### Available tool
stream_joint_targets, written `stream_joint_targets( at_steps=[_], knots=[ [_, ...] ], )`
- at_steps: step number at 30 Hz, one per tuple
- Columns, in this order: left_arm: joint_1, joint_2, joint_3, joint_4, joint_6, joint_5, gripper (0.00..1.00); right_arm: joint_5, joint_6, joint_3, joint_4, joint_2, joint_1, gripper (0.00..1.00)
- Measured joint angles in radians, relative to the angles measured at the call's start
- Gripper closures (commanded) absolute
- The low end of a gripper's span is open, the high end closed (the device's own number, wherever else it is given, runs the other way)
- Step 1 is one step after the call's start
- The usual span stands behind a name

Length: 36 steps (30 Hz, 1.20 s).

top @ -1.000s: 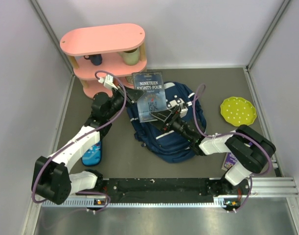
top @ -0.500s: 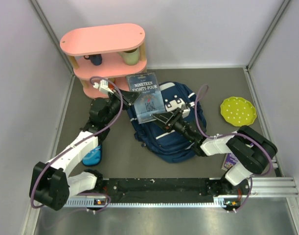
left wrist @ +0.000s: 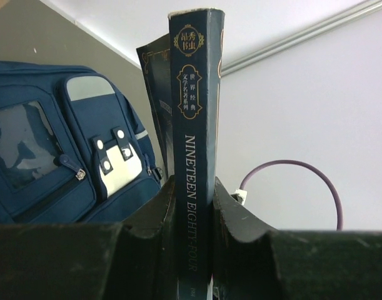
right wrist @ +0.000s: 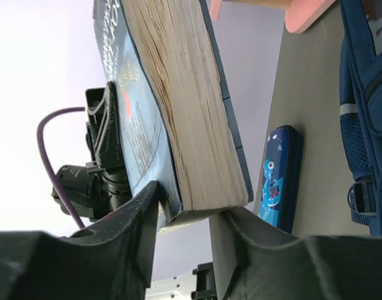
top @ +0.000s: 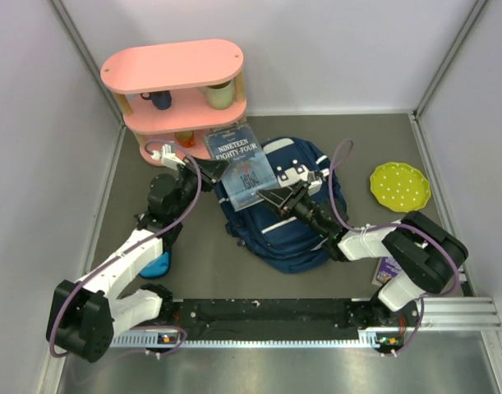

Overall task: Pack the student bag
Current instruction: Pick up the book from the center of the board, then place the book in the student bag.

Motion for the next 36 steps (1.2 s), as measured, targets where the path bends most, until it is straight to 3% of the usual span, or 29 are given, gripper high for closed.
stream_joint_targets(
  at_steps=[3, 6, 8, 9, 10, 12, 13, 16, 26, 31, 36],
  knots=[
    [0.0, -0.013, -0.011, -0.007, 0.002, -0.014, 1.0, 0.0, -0.004, 0.0, 0.002, -0.012, -0.004, 0.96],
    [0.005, -0.019, -0.014, -0.025, 0.002, -0.023, 0.99, -0.001, -0.019, 0.0, 0.001, -0.031, -0.005, 1.0],
    [0.005, -0.023, -0.014, -0.037, 0.002, -0.024, 0.91, -0.004, -0.029, -0.003, 0.001, -0.041, -0.006, 1.0],
    [0.005, -0.024, -0.014, -0.042, 0.004, -0.021, 0.79, -0.005, -0.034, -0.007, 0.0, -0.049, -0.006, 1.0],
    [0.005, -0.025, -0.014, -0.047, 0.006, -0.018, 0.55, -0.006, -0.039, -0.01, 0.0, -0.057, -0.006, 1.0],
    [0.005, -0.027, -0.014, -0.064, 0.019, -0.003, 0.37, -0.006, -0.058, -0.014, -0.018, -0.089, -0.007, 1.0],
    [0.004, -0.031, -0.014, -0.082, 0.029, 0.019, 0.21, -0.006, -0.065, -0.014, -0.019, -0.103, -0.009, 1.0],
    [-0.015, -0.036, -0.01, -0.158, 0.085, 0.074, 0.08, 0.013, -0.112, -0.029, -0.089, -0.199, -0.015, 1.0],
    [-0.045, -0.092, 0.038, -0.406, 0.311, 0.079, 0.04, 0.282, -0.419, -0.037, -0.992, -0.897, -0.061, 1.0],
    [-0.237, 0.023, 0.201, -0.513, 0.492, 0.029, 0.05, 0.452, -0.537, 0.028, -1.4, -1.159, -0.069, 1.0],
    [-0.446, 0.175, 0.368, -0.598, 0.714, -0.002, 0.07, 0.599, -0.596, 0.117, -1.701, -1.275, -0.069, 1.0]
  ],
)
